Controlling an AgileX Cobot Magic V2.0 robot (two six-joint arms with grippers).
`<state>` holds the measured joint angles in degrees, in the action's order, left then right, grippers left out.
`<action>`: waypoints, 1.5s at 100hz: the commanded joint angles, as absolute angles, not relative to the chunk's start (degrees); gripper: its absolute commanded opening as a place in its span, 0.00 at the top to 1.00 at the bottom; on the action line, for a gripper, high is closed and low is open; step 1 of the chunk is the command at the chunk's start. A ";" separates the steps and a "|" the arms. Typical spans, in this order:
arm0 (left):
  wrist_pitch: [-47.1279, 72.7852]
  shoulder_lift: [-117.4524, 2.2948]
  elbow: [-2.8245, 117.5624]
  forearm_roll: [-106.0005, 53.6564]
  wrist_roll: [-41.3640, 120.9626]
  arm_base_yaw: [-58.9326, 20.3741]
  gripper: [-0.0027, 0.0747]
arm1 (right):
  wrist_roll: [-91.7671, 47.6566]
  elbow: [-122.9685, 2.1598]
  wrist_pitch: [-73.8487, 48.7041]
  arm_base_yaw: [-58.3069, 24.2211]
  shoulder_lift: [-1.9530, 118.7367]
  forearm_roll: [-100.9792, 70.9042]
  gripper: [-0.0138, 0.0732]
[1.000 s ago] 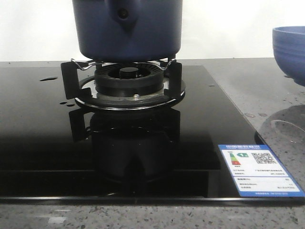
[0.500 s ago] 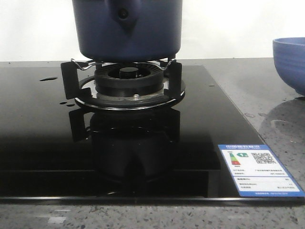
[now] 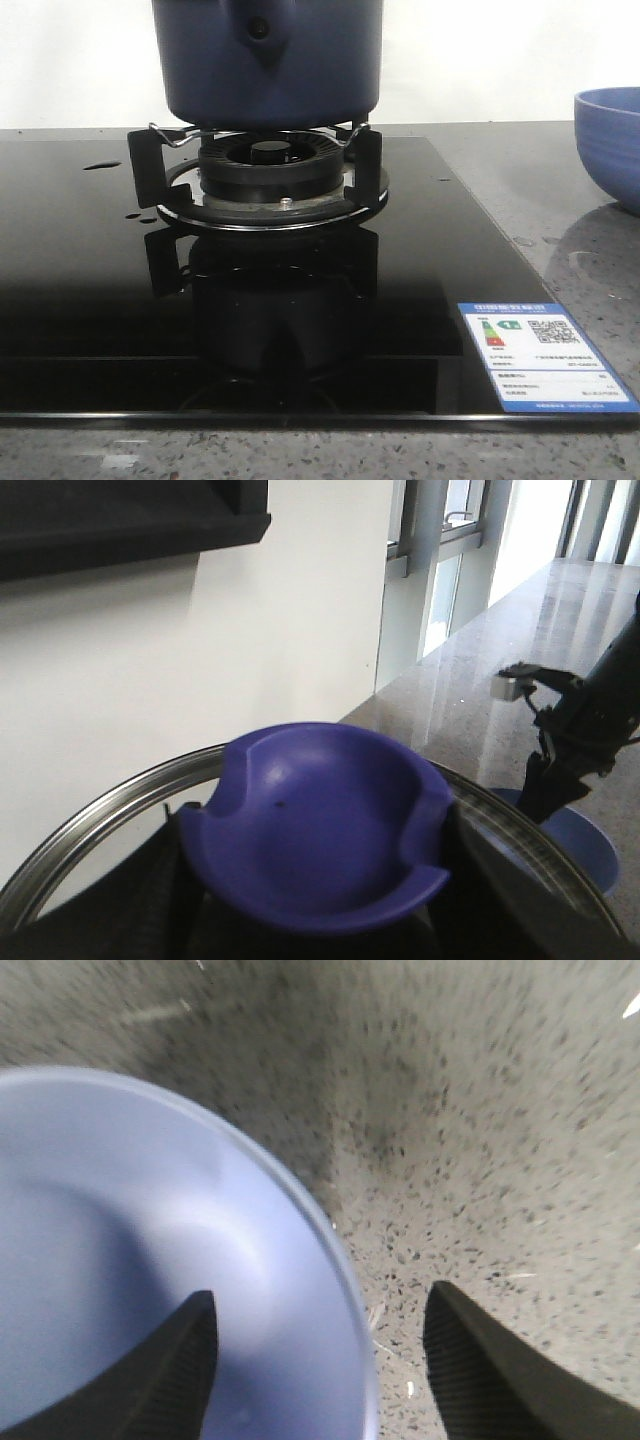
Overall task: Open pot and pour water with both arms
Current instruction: 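Lower the bowl onto the counter and open the right gripper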
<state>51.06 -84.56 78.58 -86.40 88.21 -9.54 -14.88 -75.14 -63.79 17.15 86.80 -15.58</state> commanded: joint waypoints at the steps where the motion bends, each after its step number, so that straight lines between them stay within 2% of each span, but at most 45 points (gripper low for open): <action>1: 52.62 -84.40 80.80 -91.32 88.05 -9.92 0.56 | -14.85 -78.25 -62.50 17.49 81.95 -16.72 0.36; 27: 53.67 -89.54 80.80 -90.52 88.34 -12.10 0.56 | -14.85 -81.13 -60.71 17.49 76.19 -18.53 0.36; 54: 52.99 -93.62 80.80 -90.03 89.82 -14.51 0.56 | -14.85 -81.13 -60.58 17.49 75.62 -19.08 0.36; 150: 52.33 -93.73 80.80 -84.07 91.09 -12.51 0.56 | -14.85 -81.13 -60.11 17.49 75.62 -19.22 0.36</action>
<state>51.72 -96.15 79.12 -81.33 91.40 -13.54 -14.88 -79.28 -62.56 17.15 77.47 -17.95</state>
